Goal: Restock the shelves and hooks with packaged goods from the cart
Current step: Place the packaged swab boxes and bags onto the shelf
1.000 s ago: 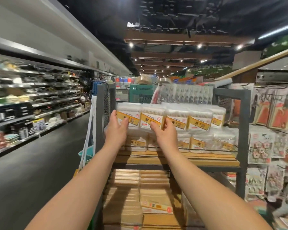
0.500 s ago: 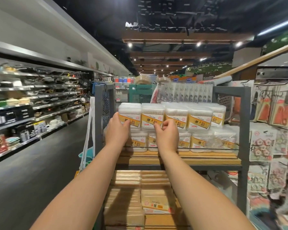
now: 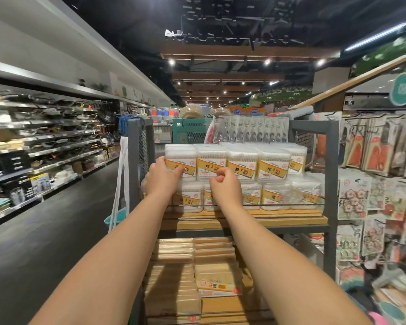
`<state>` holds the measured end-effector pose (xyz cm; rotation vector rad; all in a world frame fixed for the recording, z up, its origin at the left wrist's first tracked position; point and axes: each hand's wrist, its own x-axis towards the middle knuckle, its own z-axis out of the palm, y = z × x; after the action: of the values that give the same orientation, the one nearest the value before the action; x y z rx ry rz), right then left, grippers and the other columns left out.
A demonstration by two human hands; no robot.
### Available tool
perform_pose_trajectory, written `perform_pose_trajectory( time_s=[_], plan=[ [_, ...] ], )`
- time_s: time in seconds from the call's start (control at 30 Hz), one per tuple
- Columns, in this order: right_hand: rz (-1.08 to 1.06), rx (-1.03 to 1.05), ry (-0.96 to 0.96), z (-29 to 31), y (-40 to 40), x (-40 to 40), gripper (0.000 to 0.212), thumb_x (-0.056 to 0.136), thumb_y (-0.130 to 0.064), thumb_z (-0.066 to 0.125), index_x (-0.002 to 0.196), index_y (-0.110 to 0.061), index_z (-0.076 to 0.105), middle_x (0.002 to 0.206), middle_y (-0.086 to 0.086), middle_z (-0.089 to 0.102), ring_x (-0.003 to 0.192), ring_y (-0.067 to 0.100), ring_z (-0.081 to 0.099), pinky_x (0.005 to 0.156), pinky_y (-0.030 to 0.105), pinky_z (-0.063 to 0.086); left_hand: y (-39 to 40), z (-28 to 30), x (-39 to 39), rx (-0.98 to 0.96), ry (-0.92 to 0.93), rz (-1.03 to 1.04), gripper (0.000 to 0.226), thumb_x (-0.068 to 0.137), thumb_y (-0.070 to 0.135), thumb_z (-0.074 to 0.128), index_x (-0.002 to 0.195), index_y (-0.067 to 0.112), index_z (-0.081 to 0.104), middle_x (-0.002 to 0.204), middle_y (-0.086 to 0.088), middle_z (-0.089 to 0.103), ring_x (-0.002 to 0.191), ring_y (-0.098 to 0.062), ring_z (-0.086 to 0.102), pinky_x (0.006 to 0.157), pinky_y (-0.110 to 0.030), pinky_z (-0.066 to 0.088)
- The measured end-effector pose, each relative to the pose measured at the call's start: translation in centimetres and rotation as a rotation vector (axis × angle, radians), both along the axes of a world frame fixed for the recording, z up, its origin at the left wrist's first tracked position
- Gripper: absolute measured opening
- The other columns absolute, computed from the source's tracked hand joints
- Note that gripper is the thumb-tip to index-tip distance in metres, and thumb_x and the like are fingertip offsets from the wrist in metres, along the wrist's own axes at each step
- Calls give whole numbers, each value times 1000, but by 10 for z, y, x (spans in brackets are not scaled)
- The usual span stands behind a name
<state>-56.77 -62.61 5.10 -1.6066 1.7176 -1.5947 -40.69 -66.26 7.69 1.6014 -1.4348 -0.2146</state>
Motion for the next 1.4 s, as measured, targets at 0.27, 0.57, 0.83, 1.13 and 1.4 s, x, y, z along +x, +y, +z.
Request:
perform_pose_trajectory(
  time_s=[0.27,0.57,0.83,1.13,1.4],
  plan=[
    [107,-35,-107,-5,30,-17,43,93,-21,57,135,-20,49,113,-4,58,94,10,58,72,24,49,57,-23,-15,-194,154,-165,57,94,36,56,145,20,37,145,-4,41,138,-25,33,114,-48,28],
    [-147,8,-423,-76,149,-108,25,95,-16,60,118,-18,52,81,-5,60,68,10,60,58,21,45,132,-85,-127,-107,178,-700,47,94,21,59,139,15,47,141,-4,46,134,-20,38,112,-31,27],
    [-612,228,-568,-200,374,-239,6,95,-21,61,97,-16,59,79,-2,61,63,9,57,50,19,39,284,-210,-295,373,75,-1384,32,88,18,65,118,19,56,117,-2,60,113,-18,56,100,-28,41],
    [-865,560,-792,-354,571,-308,30,89,-40,65,72,-17,56,65,5,52,53,13,45,51,26,35,412,-355,-390,979,-147,-1580,24,91,31,67,110,22,56,91,2,59,79,-16,52,64,-13,42],
    [-834,853,-1206,-485,622,-284,24,95,-40,60,99,-17,61,89,4,61,69,12,55,60,24,42,435,-490,-391,1423,-552,-1388,46,99,45,49,138,22,47,135,-2,51,119,-18,51,99,-34,39]
  ],
)
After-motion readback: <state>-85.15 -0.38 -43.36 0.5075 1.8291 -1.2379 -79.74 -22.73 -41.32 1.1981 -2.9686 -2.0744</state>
